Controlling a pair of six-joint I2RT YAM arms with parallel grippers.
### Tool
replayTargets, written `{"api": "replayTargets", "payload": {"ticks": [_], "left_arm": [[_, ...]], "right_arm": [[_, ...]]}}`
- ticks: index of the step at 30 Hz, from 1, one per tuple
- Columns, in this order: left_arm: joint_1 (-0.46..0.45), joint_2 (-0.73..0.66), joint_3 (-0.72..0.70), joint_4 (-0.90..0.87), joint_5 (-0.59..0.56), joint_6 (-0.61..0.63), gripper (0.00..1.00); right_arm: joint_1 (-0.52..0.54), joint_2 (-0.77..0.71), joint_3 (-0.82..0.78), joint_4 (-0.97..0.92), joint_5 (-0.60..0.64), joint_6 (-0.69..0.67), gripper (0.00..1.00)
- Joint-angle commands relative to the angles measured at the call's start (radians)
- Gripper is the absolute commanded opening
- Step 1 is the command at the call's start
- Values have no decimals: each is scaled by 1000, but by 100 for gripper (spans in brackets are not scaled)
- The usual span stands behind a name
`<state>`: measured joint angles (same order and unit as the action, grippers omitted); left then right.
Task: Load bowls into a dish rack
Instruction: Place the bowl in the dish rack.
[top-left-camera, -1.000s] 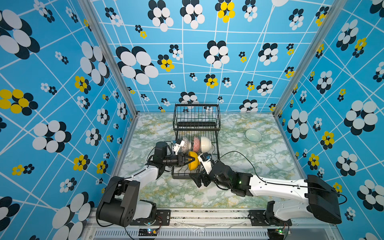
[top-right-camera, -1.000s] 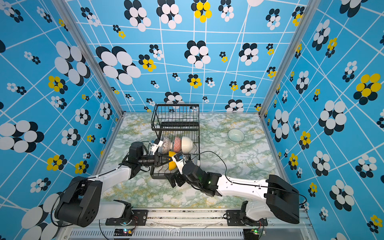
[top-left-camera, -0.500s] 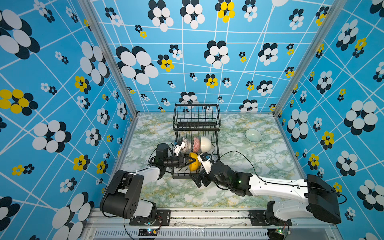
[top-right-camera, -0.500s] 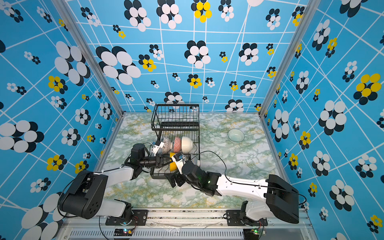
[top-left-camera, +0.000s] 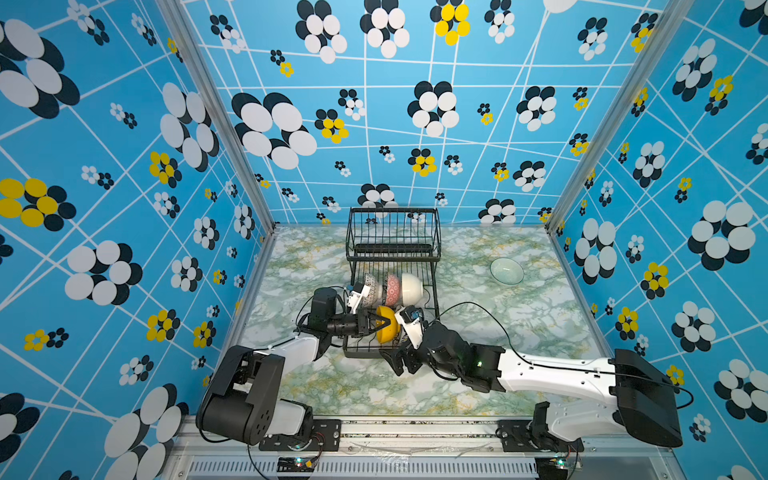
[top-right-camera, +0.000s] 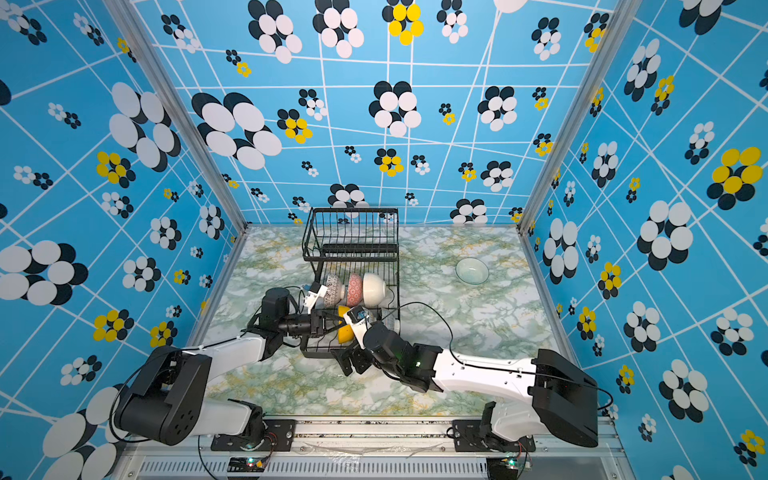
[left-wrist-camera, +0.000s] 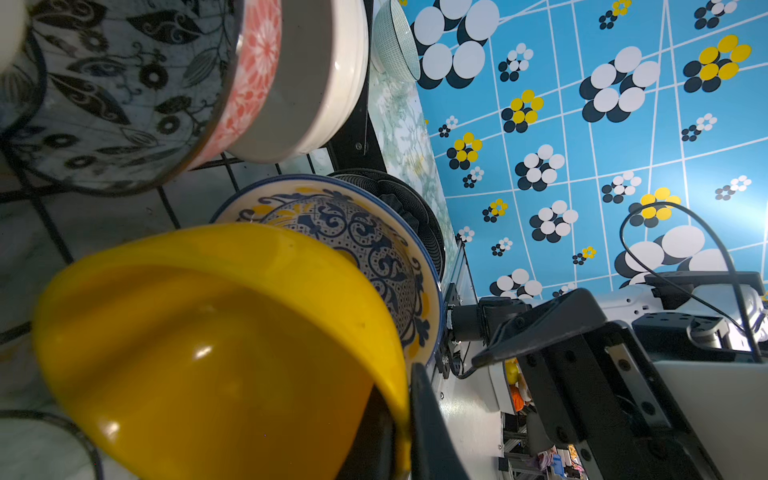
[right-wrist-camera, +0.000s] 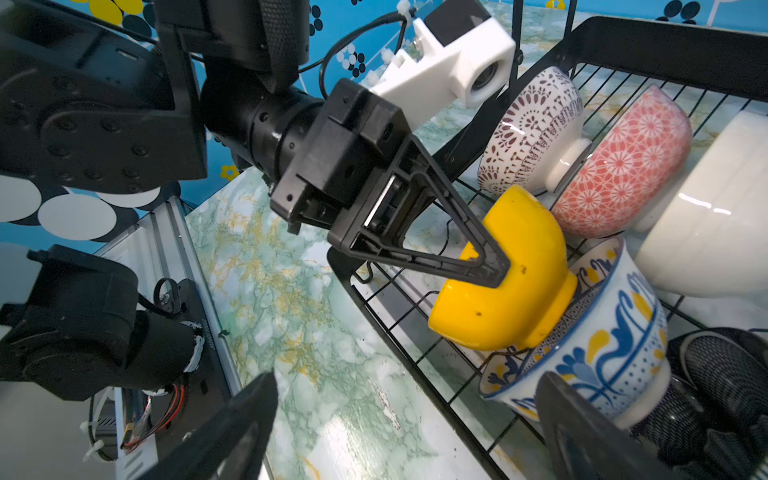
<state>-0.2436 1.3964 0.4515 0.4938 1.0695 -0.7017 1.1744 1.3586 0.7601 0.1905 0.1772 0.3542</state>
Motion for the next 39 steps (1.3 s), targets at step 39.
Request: {"api": "replayTargets", "payload": {"ticks": [39], "left_arm": [[9, 14, -64, 240, 25, -162, 0]], "right_arm": [[5, -6, 31, -12, -28, -2, 100]]}}
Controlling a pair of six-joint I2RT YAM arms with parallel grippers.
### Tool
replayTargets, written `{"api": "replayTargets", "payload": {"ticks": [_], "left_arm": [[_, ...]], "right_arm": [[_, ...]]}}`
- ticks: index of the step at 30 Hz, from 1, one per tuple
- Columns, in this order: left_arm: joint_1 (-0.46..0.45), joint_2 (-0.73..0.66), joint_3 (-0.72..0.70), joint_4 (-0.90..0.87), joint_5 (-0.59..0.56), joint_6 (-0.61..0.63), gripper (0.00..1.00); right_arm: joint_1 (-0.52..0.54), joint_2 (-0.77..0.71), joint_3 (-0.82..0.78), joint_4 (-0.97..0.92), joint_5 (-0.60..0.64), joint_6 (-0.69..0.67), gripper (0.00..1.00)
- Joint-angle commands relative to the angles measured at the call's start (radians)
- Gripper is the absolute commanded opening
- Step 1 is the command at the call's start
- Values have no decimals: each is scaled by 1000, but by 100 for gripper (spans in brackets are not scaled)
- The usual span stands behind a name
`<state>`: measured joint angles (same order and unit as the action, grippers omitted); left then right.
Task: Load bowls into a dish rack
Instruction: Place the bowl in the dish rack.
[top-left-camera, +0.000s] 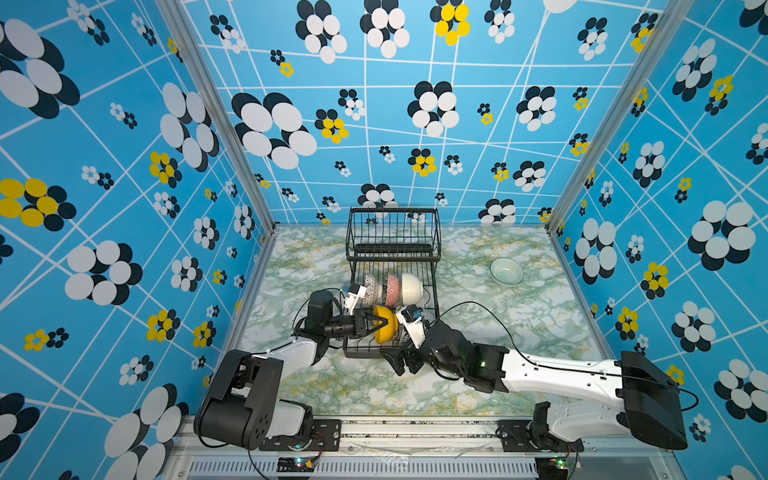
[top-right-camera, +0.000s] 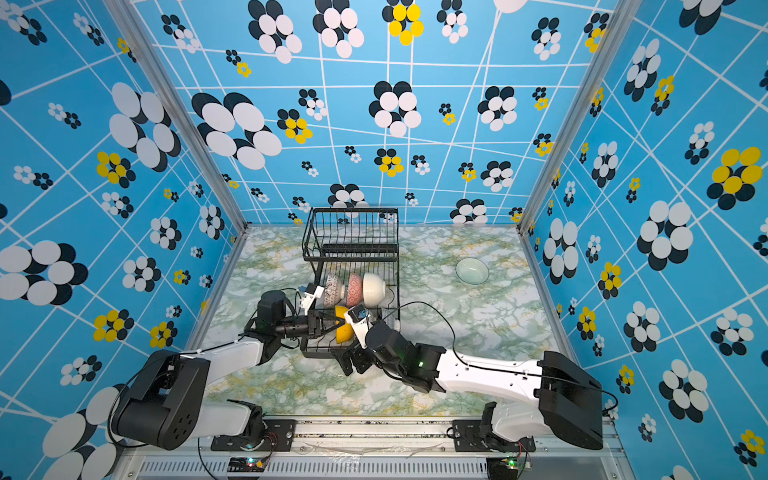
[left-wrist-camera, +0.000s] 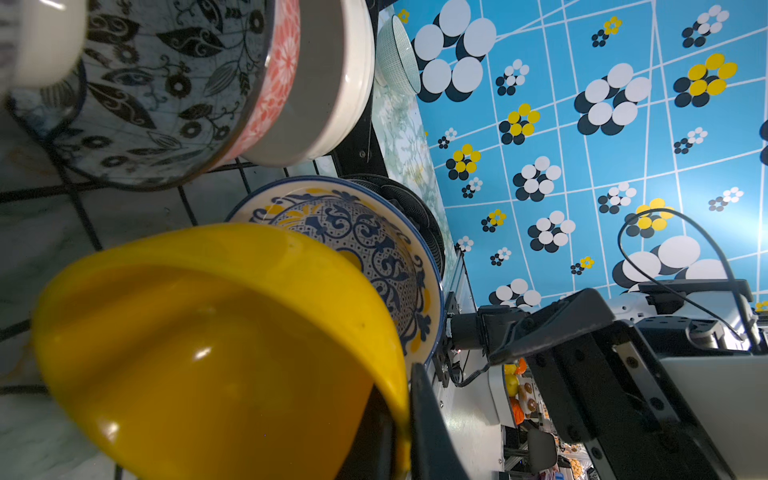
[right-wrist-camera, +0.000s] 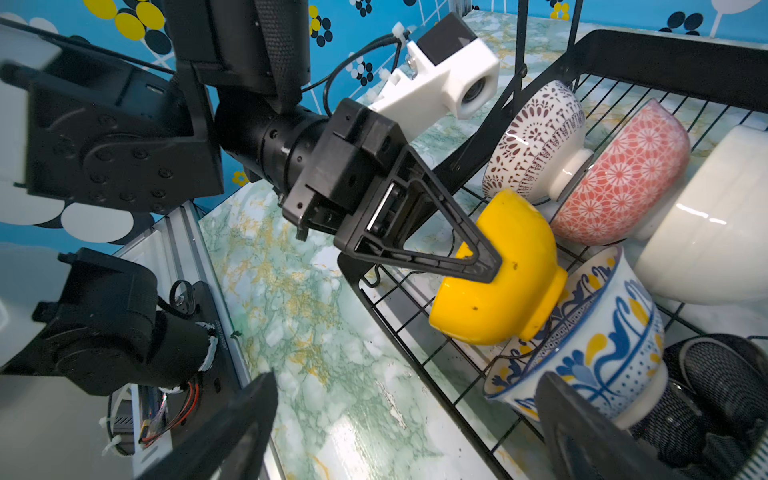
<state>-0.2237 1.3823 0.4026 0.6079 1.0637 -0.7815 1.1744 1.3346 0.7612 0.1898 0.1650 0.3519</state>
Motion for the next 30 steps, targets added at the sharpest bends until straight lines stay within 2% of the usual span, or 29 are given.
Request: {"api": "replayTargets", "payload": {"ticks": [1, 5, 8, 11, 17, 19, 27, 30], "left_arm": [[-14, 41, -16, 163, 38, -102, 0], [-16, 131, -36, 382, 51, -222, 0], [-16, 175, -45, 410, 44, -227, 0], [-14, 166, -49, 341, 36, -180, 0], [-15, 25, -17, -72, -31, 52, 0], [-14, 8, -17, -131, -47, 82, 0], [-11, 117, -49, 76, -7, -14, 0], [-1, 121, -49, 79, -9, -12, 0]], "right_arm": [[4, 21, 32, -10, -17, -1, 100], [5, 32, 38, -9, -22, 2, 100], [5, 33, 45, -17, -22, 4, 100], [5, 27, 39, -20, -17, 3, 100], [5, 33, 45, -21, -18, -4, 100], [4, 41, 51, -17, -25, -5, 100], [5, 37, 56, -19, -31, -12, 100], [4, 31, 55, -23, -29, -13, 100]]}}
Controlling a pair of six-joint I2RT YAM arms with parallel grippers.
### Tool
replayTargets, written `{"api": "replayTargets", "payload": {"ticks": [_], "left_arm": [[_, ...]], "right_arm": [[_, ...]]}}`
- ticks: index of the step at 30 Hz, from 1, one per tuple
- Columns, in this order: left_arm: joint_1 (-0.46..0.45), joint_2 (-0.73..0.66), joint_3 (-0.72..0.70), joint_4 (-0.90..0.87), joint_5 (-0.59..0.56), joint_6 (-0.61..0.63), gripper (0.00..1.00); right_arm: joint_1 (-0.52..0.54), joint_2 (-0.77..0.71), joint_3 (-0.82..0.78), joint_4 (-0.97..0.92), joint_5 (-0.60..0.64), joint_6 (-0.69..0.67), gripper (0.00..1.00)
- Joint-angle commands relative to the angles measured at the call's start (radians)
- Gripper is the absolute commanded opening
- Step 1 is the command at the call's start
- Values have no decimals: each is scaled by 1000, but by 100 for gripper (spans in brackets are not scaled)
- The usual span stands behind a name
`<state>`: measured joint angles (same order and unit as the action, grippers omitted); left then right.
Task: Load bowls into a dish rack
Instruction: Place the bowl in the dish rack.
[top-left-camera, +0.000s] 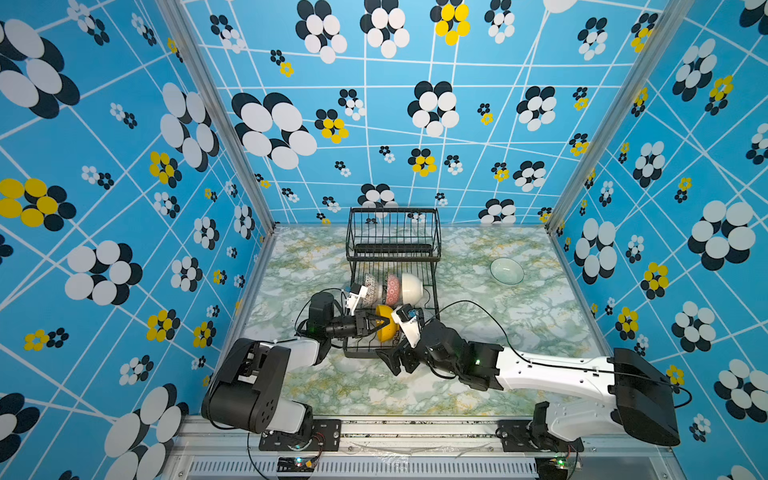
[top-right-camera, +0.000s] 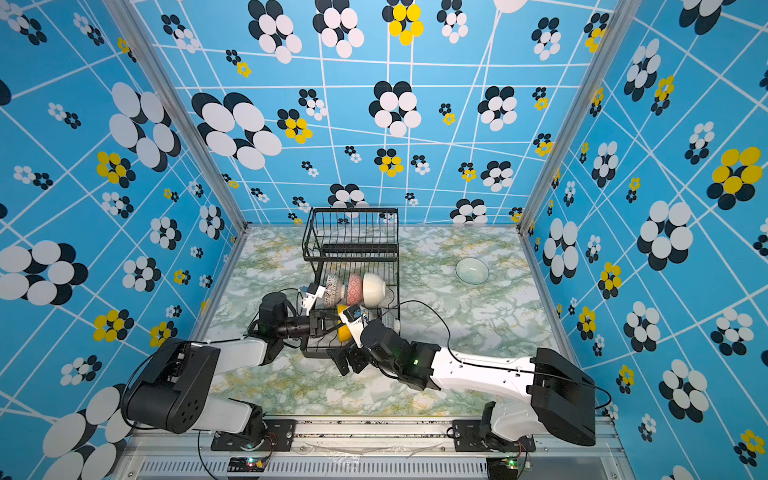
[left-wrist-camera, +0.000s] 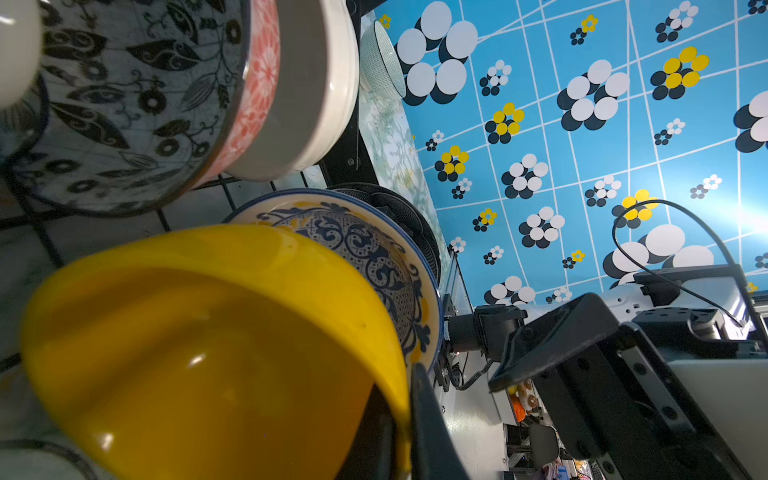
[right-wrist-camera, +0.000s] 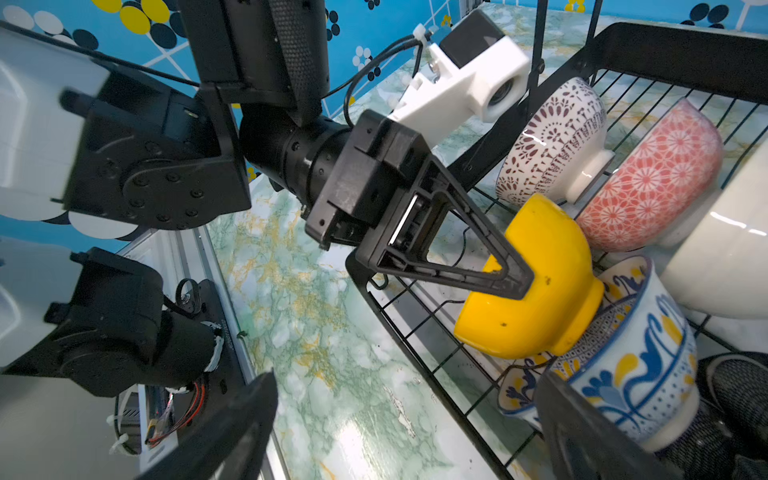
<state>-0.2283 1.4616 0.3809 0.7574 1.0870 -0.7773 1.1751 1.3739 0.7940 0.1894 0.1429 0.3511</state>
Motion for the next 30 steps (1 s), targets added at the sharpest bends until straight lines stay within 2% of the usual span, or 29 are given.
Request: {"api": "replayTargets", "payload": {"ticks": [1, 6, 10, 21, 30], "left_arm": [[10, 41, -29, -81, -34, -12, 0], [21, -7, -10, -257, -79, 99, 4], [21, -40, -10, -297, -92, 118, 10], [15, -99, 12, -420, -123, 172, 13], [10, -141, 33, -493, -150, 203, 21]], "right_arm": [[4, -7, 22, -22, -7, -12, 100], [4, -3, 29, -22, -13, -15, 100], [4, 2, 38, -25, -19, -21, 100], [4, 2, 36, -25, -23, -18, 100], [3, 4, 39, -22, -26, -15, 100]]}}
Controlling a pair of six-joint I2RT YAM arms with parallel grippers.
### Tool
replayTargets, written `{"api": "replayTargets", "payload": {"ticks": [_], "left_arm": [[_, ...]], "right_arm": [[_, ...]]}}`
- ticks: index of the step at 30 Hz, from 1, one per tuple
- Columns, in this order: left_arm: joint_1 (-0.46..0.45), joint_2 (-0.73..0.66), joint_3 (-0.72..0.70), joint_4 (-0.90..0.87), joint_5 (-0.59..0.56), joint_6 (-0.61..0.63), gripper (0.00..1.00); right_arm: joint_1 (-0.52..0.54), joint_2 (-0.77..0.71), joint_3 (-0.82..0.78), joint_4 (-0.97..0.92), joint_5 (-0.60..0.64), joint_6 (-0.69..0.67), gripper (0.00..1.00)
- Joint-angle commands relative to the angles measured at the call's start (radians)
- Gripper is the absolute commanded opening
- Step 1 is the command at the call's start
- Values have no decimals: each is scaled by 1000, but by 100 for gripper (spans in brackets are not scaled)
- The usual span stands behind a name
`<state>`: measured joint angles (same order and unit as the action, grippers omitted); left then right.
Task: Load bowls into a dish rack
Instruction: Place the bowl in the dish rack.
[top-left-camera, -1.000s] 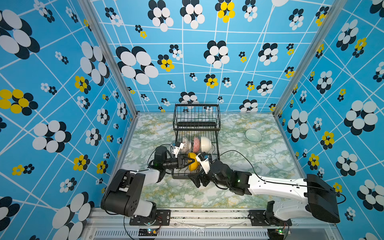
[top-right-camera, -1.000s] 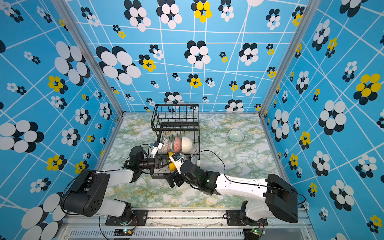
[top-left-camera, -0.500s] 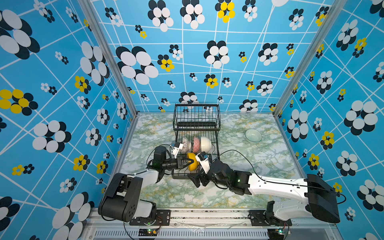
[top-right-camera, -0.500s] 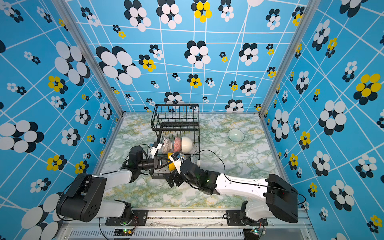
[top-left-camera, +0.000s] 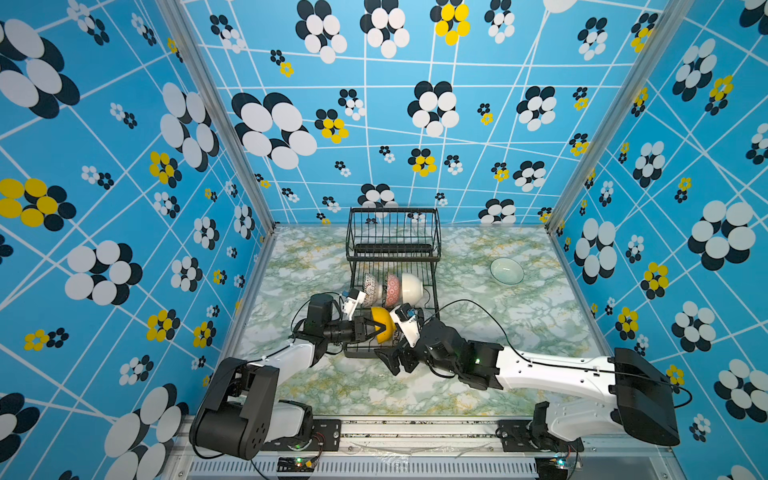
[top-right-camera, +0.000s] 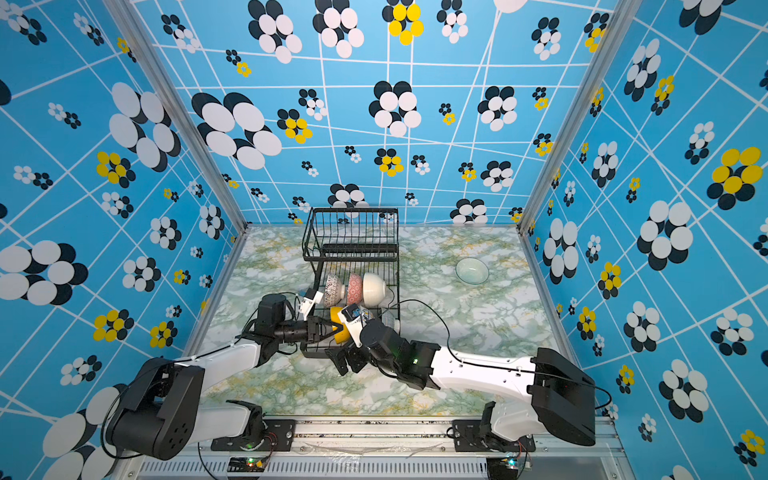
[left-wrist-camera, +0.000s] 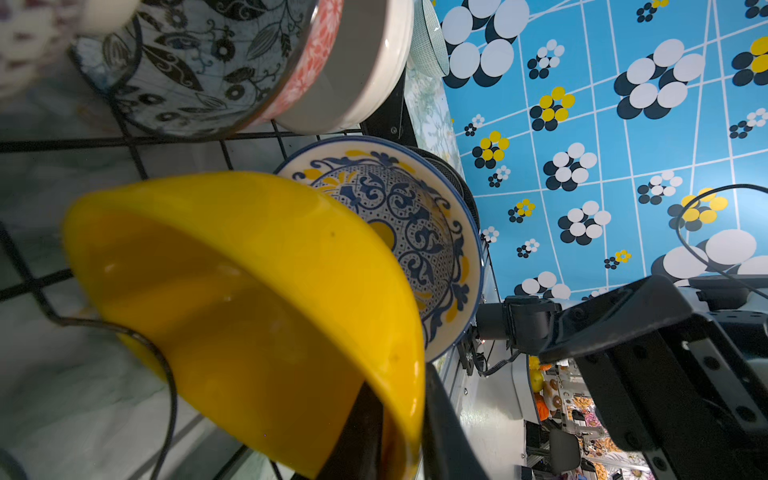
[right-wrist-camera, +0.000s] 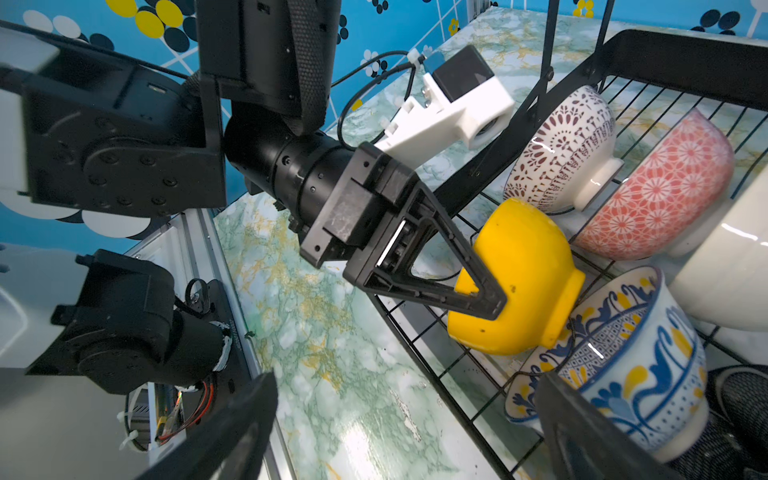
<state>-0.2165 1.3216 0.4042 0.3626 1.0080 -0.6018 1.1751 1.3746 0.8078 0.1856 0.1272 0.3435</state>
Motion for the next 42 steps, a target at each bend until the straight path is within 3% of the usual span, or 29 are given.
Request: {"api": "replayTargets", "payload": {"ticks": [1, 19, 42], "left_arm": [[-1, -3, 11, -105, -73, 31, 22], [-1, -99, 65, -277, -139, 101, 33], [2, -283, 116, -540, -269, 141, 37]], "right_arm": [[4, 3, 25, -18, -10, -8, 100], [4, -10, 29, -61, 23, 23, 100], [-12, -29, 96, -255, 174, 124, 100]]}}
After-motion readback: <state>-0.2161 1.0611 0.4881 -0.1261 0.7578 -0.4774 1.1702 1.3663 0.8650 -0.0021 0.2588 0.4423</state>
